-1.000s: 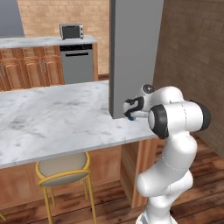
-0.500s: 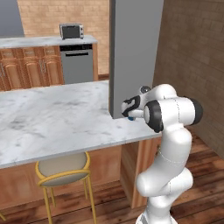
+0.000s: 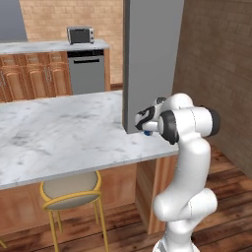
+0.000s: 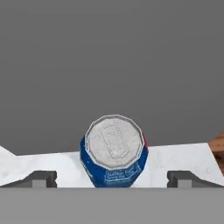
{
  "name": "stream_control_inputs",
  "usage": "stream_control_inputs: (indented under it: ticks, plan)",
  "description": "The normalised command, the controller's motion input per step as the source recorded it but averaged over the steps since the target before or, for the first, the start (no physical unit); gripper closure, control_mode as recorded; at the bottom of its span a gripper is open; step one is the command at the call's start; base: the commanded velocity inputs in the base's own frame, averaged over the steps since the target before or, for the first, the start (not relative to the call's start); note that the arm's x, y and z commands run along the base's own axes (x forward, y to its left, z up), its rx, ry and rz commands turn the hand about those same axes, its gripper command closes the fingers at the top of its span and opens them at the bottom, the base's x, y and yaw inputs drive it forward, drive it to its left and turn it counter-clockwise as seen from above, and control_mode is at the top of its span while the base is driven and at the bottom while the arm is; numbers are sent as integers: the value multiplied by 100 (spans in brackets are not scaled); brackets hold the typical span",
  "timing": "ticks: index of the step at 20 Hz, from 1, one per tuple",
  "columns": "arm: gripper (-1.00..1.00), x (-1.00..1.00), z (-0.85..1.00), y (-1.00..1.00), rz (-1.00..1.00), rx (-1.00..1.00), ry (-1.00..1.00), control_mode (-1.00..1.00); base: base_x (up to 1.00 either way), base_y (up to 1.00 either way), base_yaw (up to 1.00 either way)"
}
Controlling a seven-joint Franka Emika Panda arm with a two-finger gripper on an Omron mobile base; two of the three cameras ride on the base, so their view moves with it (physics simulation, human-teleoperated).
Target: Four empty soda cans are scattered around the kitchen. Gather all the cans and cluster them next to the stove for recycling.
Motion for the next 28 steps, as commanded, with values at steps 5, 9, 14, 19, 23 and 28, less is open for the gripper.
stream_control_inputs:
  ticks: [5, 9, 14, 19, 23, 28]
  plan:
    - [-100, 21, -13, 0, 0, 0, 0, -100, 0, 0, 0]
    - [-100, 21, -14, 0, 0, 0, 0, -100, 0, 0, 0]
    - [-100, 20, -17, 0, 0, 0, 0, -100, 0, 0, 0]
    - [-100, 11, -24, 0, 0, 0, 0, -100, 0, 0, 0]
    - [100, 4, -31, 0, 0, 0, 1, -100, 0, 0, 0]
    - [100, 0, -13, 0, 0, 0, 2, -100, 0, 0, 0]
